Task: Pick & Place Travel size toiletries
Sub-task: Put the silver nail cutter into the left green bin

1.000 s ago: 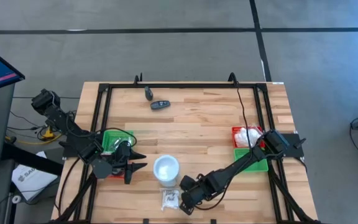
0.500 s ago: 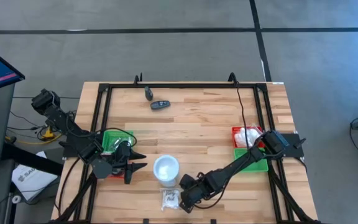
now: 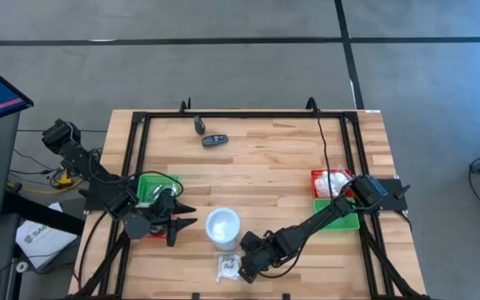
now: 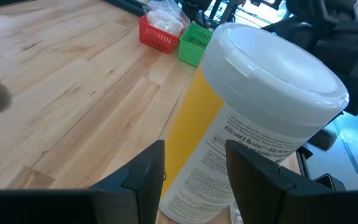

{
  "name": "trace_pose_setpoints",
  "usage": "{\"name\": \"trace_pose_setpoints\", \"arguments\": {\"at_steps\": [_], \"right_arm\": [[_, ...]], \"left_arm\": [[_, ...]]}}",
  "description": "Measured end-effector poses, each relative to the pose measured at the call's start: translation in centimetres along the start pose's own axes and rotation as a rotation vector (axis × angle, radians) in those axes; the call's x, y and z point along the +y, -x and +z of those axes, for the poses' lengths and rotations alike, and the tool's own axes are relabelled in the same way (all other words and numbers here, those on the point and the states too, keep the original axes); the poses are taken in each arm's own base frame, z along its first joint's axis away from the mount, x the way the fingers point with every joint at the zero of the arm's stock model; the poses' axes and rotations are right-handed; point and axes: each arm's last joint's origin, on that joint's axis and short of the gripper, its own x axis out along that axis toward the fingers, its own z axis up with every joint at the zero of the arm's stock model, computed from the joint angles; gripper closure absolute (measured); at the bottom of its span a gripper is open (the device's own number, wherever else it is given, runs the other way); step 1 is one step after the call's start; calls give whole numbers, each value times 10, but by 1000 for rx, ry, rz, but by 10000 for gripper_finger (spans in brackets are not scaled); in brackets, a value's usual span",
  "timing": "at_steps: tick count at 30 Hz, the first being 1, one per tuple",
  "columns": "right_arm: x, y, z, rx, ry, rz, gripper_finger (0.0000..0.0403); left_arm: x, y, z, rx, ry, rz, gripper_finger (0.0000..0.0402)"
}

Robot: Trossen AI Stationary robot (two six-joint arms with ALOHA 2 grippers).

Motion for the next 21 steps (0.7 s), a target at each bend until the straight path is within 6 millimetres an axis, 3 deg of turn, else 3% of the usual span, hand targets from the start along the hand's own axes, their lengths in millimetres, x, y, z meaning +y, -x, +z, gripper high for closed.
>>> {"name": "trace_pose_setpoints", "arguments": {"at_steps": [2, 11, 17, 21], "right_arm": [[-1, -9, 0, -2, -27, -2, 198], [-4, -13, -6, 21, -54, -50, 206], [-10, -29, -13, 30, -59, -107, 249], [-11, -28, -16, 38, -63, -129, 308]], "left_arm": [[0, 0, 0, 0, 0, 0, 239], [0, 0, 0, 2, 0, -1, 239], [0, 0, 0, 13, 0, -13, 239], [0, 0, 0, 14, 0, -13, 239]]}}
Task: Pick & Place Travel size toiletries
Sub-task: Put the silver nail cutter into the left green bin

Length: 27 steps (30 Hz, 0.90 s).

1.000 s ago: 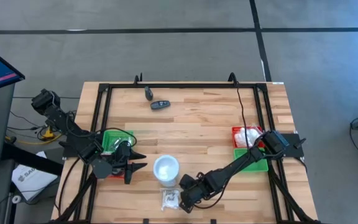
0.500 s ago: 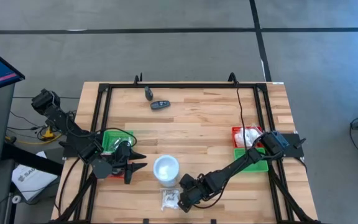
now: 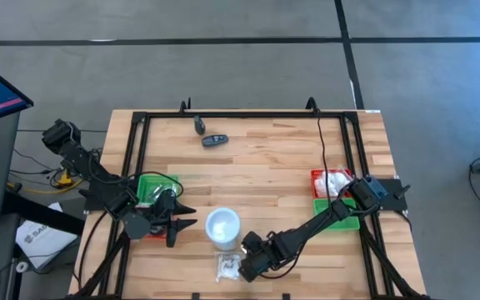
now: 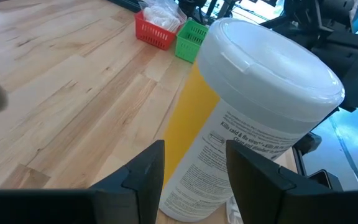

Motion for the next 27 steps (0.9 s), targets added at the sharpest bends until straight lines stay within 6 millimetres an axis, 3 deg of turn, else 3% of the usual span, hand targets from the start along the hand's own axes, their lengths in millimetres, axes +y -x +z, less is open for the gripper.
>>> {"name": "trace_pose_setpoints", "arguments": {"at_steps": [3, 27], "right_arm": [[1, 3, 0, 7, 29, -8, 359], [4, 51, 2, -57, 195, -361, 357]], "left_arm": [[0, 0, 0, 0, 0, 0, 239], [0, 0, 0, 3, 0, -2, 239]]}}
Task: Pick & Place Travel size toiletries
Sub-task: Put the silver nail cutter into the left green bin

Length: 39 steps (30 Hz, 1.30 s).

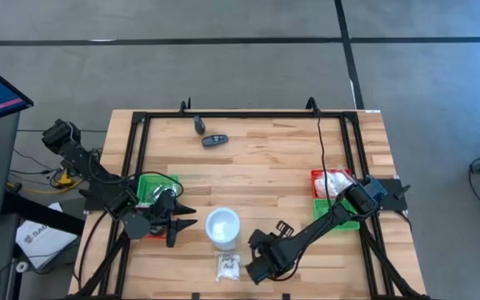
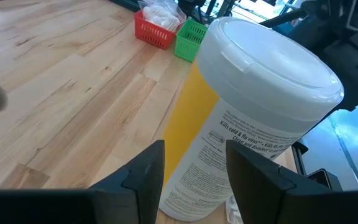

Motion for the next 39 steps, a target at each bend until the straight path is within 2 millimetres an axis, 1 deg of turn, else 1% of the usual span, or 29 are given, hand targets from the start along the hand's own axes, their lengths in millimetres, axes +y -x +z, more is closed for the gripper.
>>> {"name": "trace_pose_setpoints", "arguments": {"at_steps": [2, 4, 7, 13, 16, 22, 27, 31, 39], "right_arm": [[-2, 5, -1, -11, 10, -19, 357], [-5, 15, 0, -27, 11, -14, 357], [-15, 32, -1, -52, 15, -34, 357], [-30, 70, 1, -170, 3, 4, 357], [-38, 82, 1, -205, 4, 1, 357], [-48, 96, 4, -256, 3, -4, 357], [-60, 104, 5, -278, 18, -54, 357], [-67, 112, 9, -309, 17, -46, 357], [-90, 136, 22, -381, 21, -23, 357]], "left_arm": [[0, 0, 0, 1, 0, -1, 239], [0, 0, 0, 1, 0, -1, 239], [0, 0, 0, 1, 0, -1, 239], [0, 0, 0, 1, 0, -1, 239], [0, 0, 0, 1, 0, -1, 239], [0, 0, 0, -1, 1, 0, 239], [0, 0, 0, -7, -1, 1, 239], [0, 0, 1, -8, -1, 1, 239], [0, 0, 1, -33, -1, 23, 239]]}}
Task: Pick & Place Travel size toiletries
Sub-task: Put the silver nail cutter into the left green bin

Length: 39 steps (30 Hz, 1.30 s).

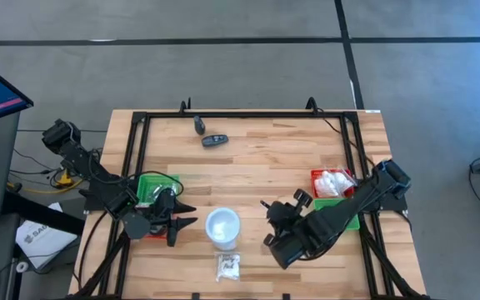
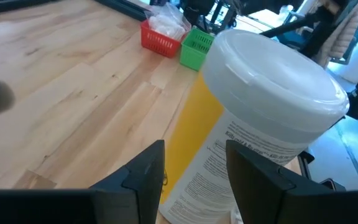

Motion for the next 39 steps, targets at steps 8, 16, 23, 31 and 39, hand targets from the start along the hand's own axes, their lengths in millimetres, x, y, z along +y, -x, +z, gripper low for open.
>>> {"name": "trace_pose_setpoints", "arguments": {"at_steps": [8, 16, 23, 31, 39], "right_arm": [[-28, 8, 24, -47, 10, 11, 357], [-60, 10, 55, -100, 26, 34, 357], [-76, -1, 88, -146, 99, 156, 357], [-103, -27, 117, -119, 136, 219, 357], [-119, -45, 151, -228, 183, 468, 357]], "left_arm": [[0, 0, 2, -25, -55, 12, 239], [0, 0, 3, -59, -93, 39, 239], [0, 0, 6, -113, -93, 90, 239], [1, 1, 7, -137, -85, 109, 239], [2, 1, 10, -215, -135, 208, 239]]}}
